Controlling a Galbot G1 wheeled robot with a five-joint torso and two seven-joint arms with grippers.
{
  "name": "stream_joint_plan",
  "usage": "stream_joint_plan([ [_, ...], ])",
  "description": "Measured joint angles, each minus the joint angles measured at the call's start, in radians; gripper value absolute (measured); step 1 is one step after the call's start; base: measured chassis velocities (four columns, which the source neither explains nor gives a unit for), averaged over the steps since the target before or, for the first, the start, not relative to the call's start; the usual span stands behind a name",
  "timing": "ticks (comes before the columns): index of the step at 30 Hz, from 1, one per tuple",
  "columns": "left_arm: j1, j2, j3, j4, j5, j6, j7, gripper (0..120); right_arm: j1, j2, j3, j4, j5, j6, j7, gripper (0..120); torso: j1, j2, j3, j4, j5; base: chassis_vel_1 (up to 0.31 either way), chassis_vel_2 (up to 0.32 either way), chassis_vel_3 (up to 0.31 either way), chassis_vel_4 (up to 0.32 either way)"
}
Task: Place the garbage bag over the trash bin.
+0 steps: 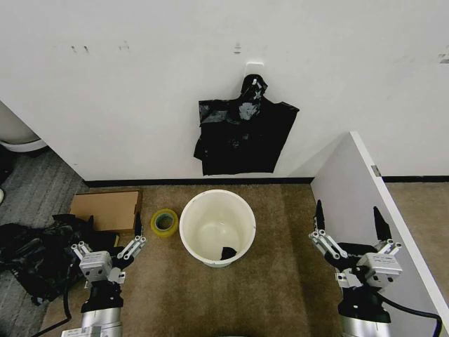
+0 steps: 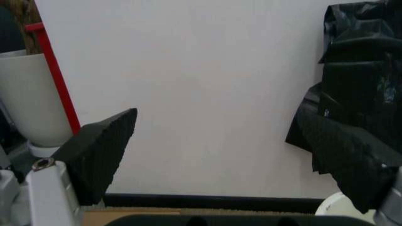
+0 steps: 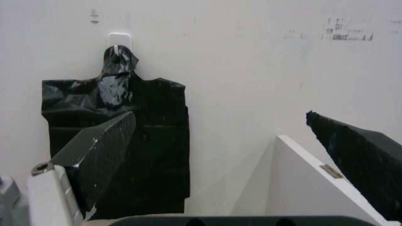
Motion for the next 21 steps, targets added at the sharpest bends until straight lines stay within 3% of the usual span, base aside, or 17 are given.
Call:
stream_joint_plan([
  [15,0.002,-0.006,-0.025,0.011,-0.003,-0.019,-0.004,100,0.015,0.000,-0.033,-0.019,0.014,-0.012,-0.006,100,0.000,0.000,0.000,0.0000,-0.0001,0.000,0.000,0.000,0.000],
  [21,0.014,-0.001,-0.051,0.015,-0.025,-0.040,-0.006,100,0.079,-0.034,-0.079,-0.043,0.132,-0.065,-0.030,100,0.000,0.000,0.000,0.0001,0.0001,0.000,0.000,0.000,0.000],
])
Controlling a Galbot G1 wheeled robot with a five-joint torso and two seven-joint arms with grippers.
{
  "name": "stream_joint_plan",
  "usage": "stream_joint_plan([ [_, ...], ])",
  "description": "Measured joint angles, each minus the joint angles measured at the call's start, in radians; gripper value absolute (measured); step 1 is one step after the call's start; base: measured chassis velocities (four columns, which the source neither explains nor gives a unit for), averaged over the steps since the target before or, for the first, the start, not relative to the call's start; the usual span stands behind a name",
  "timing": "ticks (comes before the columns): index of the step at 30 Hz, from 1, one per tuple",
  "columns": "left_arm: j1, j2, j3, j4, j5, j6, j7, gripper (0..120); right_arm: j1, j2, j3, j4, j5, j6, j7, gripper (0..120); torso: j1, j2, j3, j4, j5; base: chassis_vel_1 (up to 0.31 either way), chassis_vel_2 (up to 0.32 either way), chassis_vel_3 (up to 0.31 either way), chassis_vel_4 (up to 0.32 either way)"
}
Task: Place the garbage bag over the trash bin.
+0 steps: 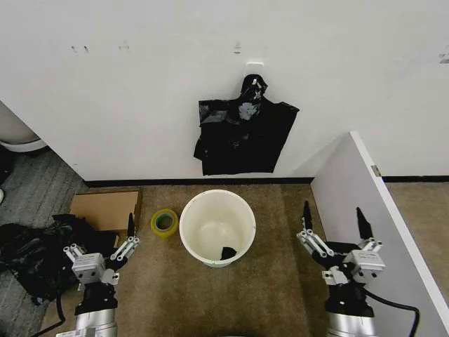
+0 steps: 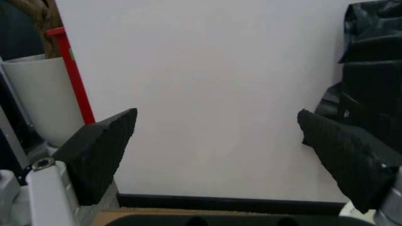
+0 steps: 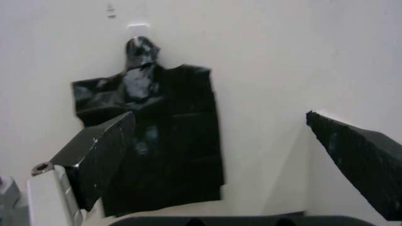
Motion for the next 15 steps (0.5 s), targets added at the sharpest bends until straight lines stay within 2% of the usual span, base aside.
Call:
stream_joint_plan([
  [2,0.000,0.002,-0.005,0.002,-0.006,-0.002,0.000,100,0.012,-0.011,-0.001,-0.004,0.024,-0.009,-0.004,100,0.000,0.000,0.000,-0.0001,-0.0001,0.000,0.000,0.000,0.000],
  [7,-0.005,0.017,-0.012,0.028,-0.017,-0.016,0.005,100,0.106,-0.076,0.024,-0.027,0.197,-0.062,-0.031,100,0.000,0.000,0.000,-0.0002,0.0000,0.000,0.000,0.000,0.000],
  [9,-0.008,0.015,-0.007,0.056,-0.023,-0.042,0.019,100,0.173,-0.109,0.032,-0.053,0.282,-0.076,-0.055,100,0.000,0.000,0.000,0.0000,0.0000,0.000,0.000,0.000,0.000],
  [13,-0.022,0.011,0.006,0.101,-0.007,-0.077,0.031,100,0.232,-0.144,0.036,-0.094,0.362,-0.086,-0.086,100,0.000,0.000,0.000,0.0005,0.0001,0.000,0.000,0.000,0.000],
  [15,-0.039,0.017,0.027,0.116,-0.006,-0.082,0.044,100,0.260,-0.164,0.038,-0.113,0.451,-0.111,-0.111,100,0.000,0.000,0.000,-0.0009,-0.0003,0.000,0.000,0.000,0.000],
])
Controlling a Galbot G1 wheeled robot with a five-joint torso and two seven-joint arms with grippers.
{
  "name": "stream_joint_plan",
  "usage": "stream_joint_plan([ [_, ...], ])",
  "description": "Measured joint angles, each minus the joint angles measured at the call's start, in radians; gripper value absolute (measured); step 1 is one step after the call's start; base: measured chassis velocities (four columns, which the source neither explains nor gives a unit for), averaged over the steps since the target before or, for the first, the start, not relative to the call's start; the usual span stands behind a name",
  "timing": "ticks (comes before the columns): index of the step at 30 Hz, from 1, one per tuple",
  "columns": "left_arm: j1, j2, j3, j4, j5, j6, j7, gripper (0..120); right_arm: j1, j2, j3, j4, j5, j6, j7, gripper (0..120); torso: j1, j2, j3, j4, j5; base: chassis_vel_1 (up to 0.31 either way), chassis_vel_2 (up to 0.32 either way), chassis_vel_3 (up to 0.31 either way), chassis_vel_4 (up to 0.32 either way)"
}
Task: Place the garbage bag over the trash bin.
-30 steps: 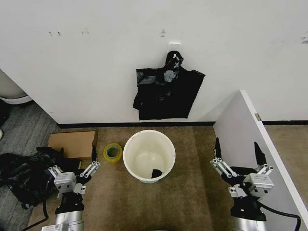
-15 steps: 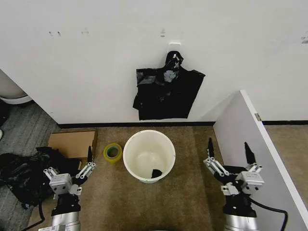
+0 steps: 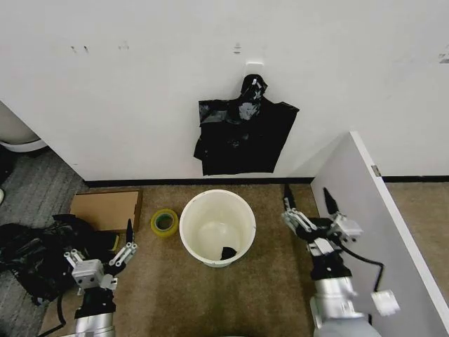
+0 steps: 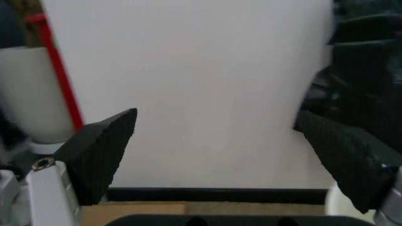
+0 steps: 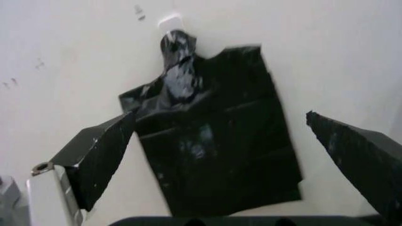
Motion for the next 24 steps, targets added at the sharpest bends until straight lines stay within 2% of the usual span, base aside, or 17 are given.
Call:
stream_joint_plan([
  [5,0.007,-0.008,-0.005,0.003,0.000,-0.006,0.005,100,0.086,-0.033,-0.024,-0.064,0.152,-0.053,-0.016,100,0.000,0.000,0.000,0.0011,0.0002,0.000,0.000,0.000,0.000],
  [9,0.013,-0.021,-0.010,0.002,0.000,-0.013,0.008,100,0.182,-0.045,-0.042,-0.128,0.277,-0.102,-0.020,100,0.000,0.000,0.000,0.0009,0.0003,0.000,0.000,0.000,0.000],
  [11,0.013,-0.023,-0.009,0.002,0.001,-0.013,0.009,100,0.201,-0.045,-0.044,-0.137,0.300,-0.113,-0.020,100,0.000,0.000,0.000,0.0009,0.0003,0.000,0.000,0.000,0.000],
  [15,0.013,-0.035,-0.001,0.005,0.011,-0.016,0.014,100,0.317,-0.050,-0.052,-0.191,0.466,-0.176,-0.016,100,0.000,0.000,0.000,0.0009,0.0002,0.000,0.000,0.000,0.000],
  [17,0.013,-0.036,-0.001,0.006,0.012,-0.016,0.014,100,0.336,-0.053,-0.053,-0.201,0.500,-0.188,-0.014,100,0.000,0.000,0.000,0.0009,0.0002,0.000,0.000,0.000,0.000],
  [22,0.011,-0.036,-0.007,0.014,0.015,-0.016,0.015,100,0.448,-0.045,-0.055,-0.261,0.728,-0.264,-0.003,100,0.000,0.000,0.000,0.0009,0.0001,0.000,0.000,0.000,0.000],
  [24,0.010,-0.037,-0.008,0.015,0.016,-0.016,0.015,100,0.467,-0.037,-0.053,-0.275,0.762,-0.270,-0.002,100,0.000,0.000,0.000,0.0008,0.0002,0.000,0.000,0.000,0.000],
])
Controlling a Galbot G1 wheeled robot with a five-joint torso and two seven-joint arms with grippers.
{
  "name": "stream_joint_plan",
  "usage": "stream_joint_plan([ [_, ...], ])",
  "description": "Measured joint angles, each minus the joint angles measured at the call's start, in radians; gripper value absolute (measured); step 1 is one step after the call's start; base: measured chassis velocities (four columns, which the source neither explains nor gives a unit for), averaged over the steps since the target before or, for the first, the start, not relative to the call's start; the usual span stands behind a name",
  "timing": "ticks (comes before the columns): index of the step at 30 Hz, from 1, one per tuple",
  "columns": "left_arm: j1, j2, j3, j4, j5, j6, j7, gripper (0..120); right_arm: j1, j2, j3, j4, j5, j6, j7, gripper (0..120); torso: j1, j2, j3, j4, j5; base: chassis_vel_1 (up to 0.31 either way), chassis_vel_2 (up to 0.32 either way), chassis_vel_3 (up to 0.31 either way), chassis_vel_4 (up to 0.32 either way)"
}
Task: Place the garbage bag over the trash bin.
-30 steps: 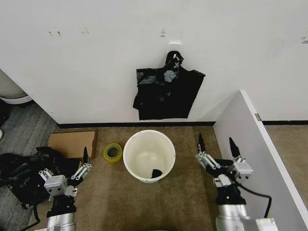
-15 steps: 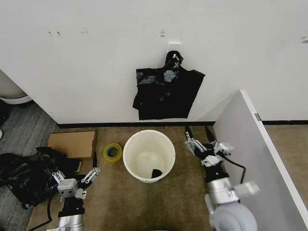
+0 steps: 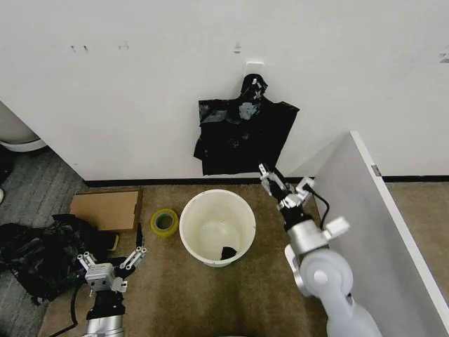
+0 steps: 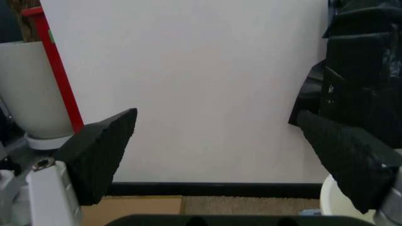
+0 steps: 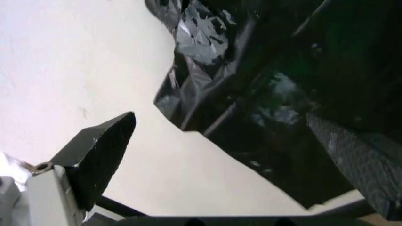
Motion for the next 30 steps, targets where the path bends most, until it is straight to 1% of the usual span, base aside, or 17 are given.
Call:
stream_joint_plan([
  [1,0.000,-0.001,0.000,0.000,0.000,0.000,0.000,100,0.008,0.004,0.001,-0.006,0.013,-0.002,0.000,100,0.000,0.000,0.000,0.0000,0.0000,0.000,0.000,0.000,0.000],
  [3,-0.001,-0.004,-0.001,0.003,0.003,0.000,0.000,100,0.052,0.030,0.005,-0.042,0.085,-0.011,0.001,100,0.000,0.000,0.000,-0.0001,0.0000,0.000,0.000,0.000,0.000],
  [6,-0.001,-0.006,-0.003,0.004,0.007,0.000,-0.001,100,0.099,0.062,0.003,-0.079,0.133,-0.018,-0.001,100,0.000,0.000,0.000,0.0000,-0.0002,0.000,0.000,0.000,0.000],
  [11,0.000,-0.007,-0.010,0.004,0.009,0.000,-0.002,100,0.149,0.098,0.001,-0.123,0.146,-0.019,-0.017,100,0.000,0.000,0.000,0.0001,-0.0002,0.000,0.000,0.000,0.000],
  [14,0.000,-0.008,-0.015,0.009,0.012,-0.001,-0.002,100,0.173,0.114,0.001,-0.164,0.147,-0.019,-0.067,100,0.000,0.000,0.000,-0.0001,-0.0002,0.000,0.000,0.000,0.000],
  [18,0.000,-0.011,-0.016,0.011,0.014,-0.002,-0.003,100,0.195,0.127,0.000,-0.194,0.148,-0.019,-0.097,100,0.000,0.000,0.000,-0.0001,-0.0002,0.000,0.000,0.000,0.000],
  [22,0.001,-0.013,-0.018,0.008,0.015,-0.002,-0.008,100,0.250,0.162,-0.004,-0.263,0.142,-0.017,-0.116,100,0.000,0.000,0.000,0.0002,-0.0002,0.000,0.000,0.000,0.000],
  [26,0.005,-0.015,-0.022,0.000,0.015,-0.003,-0.009,100,0.278,0.177,0.000,-0.295,0.133,-0.011,-0.129,100,0.000,0.000,0.000,0.0001,-0.0001,0.000,0.000,0.000,0.000],
  [30,0.009,-0.018,-0.028,-0.003,0.016,-0.008,-0.009,100,0.301,0.179,0.003,-0.325,0.134,-0.001,-0.175,100,0.000,0.000,0.000,-0.0001,0.0000,0.000,0.000,0.000,0.000],
])
